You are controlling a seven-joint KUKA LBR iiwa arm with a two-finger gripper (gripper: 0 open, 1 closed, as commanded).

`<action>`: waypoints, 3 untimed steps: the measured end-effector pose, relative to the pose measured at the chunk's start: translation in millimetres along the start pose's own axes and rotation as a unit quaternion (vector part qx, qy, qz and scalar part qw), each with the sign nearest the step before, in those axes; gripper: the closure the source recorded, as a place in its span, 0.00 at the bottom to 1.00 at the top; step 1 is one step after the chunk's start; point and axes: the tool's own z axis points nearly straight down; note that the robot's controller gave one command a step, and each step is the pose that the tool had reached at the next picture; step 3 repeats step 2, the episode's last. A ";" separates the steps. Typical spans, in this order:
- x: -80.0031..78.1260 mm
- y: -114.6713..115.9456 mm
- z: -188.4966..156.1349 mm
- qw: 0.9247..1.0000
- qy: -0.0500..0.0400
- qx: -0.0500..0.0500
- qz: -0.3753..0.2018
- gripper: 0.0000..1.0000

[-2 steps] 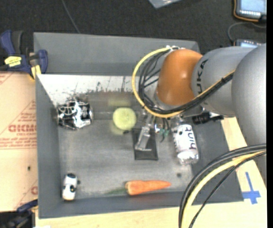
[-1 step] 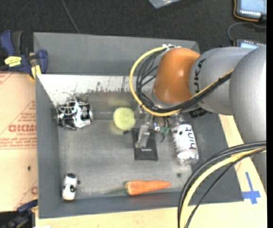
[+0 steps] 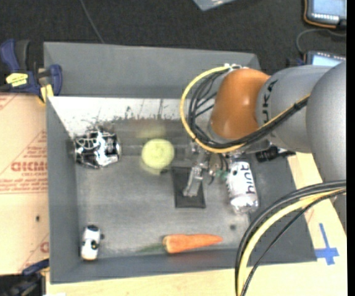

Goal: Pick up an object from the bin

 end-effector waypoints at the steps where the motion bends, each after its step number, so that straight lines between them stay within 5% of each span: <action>1: -0.7 -15.0 -4.4 0.999 -0.001 0.001 0.038 0.00; 2: 2.0 -22.1 0.4 0.994 -0.001 0.001 -0.108 0.00; 3: 2.0 -22.1 0.4 0.994 -0.001 0.001 -0.108 0.00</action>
Offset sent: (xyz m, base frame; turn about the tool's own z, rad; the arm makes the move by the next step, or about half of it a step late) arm -0.0129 -0.0277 -0.0080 -0.4143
